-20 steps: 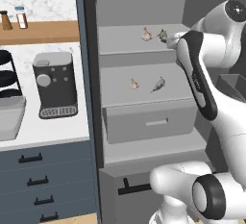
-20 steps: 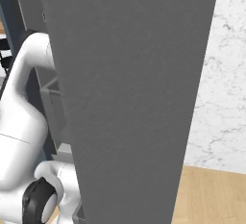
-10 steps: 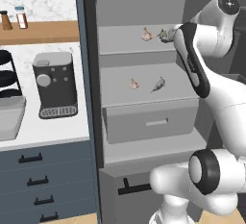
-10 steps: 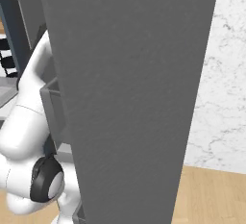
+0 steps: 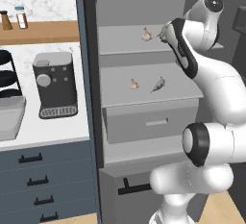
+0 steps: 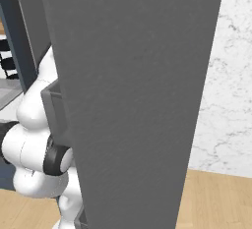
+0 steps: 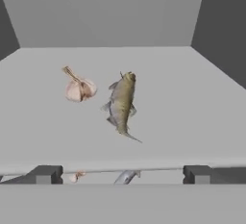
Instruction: Place one garlic and one fish in each tupperware on the nearby counter, to pack two identical lunches.
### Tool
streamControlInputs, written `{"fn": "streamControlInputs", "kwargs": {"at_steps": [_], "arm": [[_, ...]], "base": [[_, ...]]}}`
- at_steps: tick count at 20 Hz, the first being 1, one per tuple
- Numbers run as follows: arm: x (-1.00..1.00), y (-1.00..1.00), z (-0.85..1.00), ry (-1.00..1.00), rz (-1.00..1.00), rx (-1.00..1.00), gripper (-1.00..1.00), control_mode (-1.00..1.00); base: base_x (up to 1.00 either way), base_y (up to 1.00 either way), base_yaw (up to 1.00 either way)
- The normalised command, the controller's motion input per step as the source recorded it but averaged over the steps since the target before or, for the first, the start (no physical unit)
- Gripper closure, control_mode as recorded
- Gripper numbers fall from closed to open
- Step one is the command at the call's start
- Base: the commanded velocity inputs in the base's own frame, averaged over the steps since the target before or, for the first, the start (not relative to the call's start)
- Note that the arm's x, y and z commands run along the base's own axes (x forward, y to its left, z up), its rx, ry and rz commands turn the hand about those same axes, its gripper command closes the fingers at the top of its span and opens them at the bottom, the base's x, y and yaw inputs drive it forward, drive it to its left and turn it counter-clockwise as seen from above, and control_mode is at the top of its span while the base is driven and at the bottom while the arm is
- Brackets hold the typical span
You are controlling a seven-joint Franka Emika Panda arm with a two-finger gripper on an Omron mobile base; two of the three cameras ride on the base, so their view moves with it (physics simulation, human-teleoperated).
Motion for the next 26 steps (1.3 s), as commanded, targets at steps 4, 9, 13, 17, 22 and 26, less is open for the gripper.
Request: {"fn": "streamControlInputs", "kwargs": {"at_steps": [4, 9, 13, 17, 22, 26], "arm": [[0.63, -0.02, -0.20, 0.03, 0.00, 0.02, -1.00, -1.00], [0.40, 0.00, -0.26, 0.01, 0.00, 0.04, -1.00, -1.00], [0.44, -0.02, -0.18, 0.00, 0.00, 0.01, -1.00, -1.00], [0.55, -0.07, -0.14, 0.00, 0.00, 0.00, -1.00, -1.00], [0.54, -0.10, -0.17, 0.00, 0.00, 0.00, -1.00, -1.00], [0.50, -0.04, -0.24, 0.01, 0.00, 0.00, -1.00, -1.00]], "base": [[0.00, 0.00, 0.00], [0.00, 0.00, 0.00], [0.00, 0.00, 0.00], [0.00, 0.00, 0.00], [0.00, 0.00, 0.00], [0.00, 0.00, 0.00]]}}
